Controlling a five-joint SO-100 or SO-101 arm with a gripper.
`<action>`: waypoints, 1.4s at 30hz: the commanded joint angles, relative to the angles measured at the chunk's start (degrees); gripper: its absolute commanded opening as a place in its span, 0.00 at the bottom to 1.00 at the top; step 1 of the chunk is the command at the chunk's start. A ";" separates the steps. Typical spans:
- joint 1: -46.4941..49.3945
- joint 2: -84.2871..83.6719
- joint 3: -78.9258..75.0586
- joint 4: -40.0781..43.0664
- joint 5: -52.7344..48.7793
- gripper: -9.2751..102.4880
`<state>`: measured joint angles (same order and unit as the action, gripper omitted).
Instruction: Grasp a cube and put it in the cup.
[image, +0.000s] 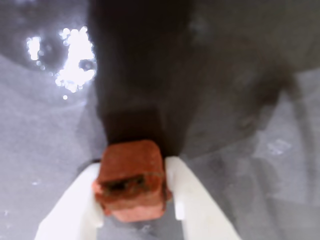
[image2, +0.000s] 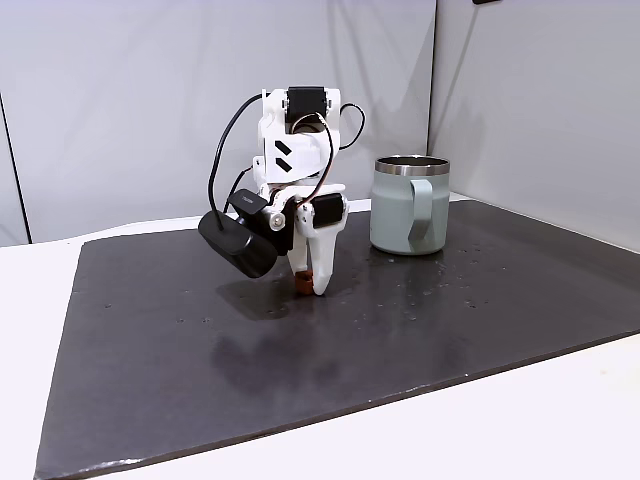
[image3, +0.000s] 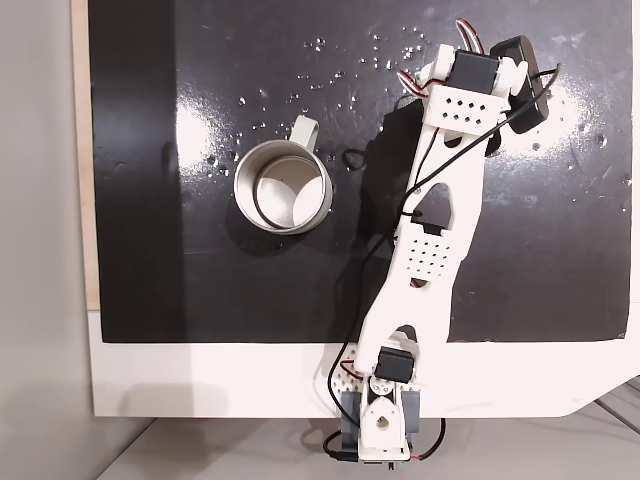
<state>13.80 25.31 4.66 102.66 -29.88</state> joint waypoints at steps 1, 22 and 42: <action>1.05 0.70 -3.08 0.44 -0.18 0.14; 0.18 21.36 11.25 0.62 3.25 0.14; 0.70 48.52 22.50 0.62 3.25 0.14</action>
<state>13.71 67.32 27.60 102.66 -26.81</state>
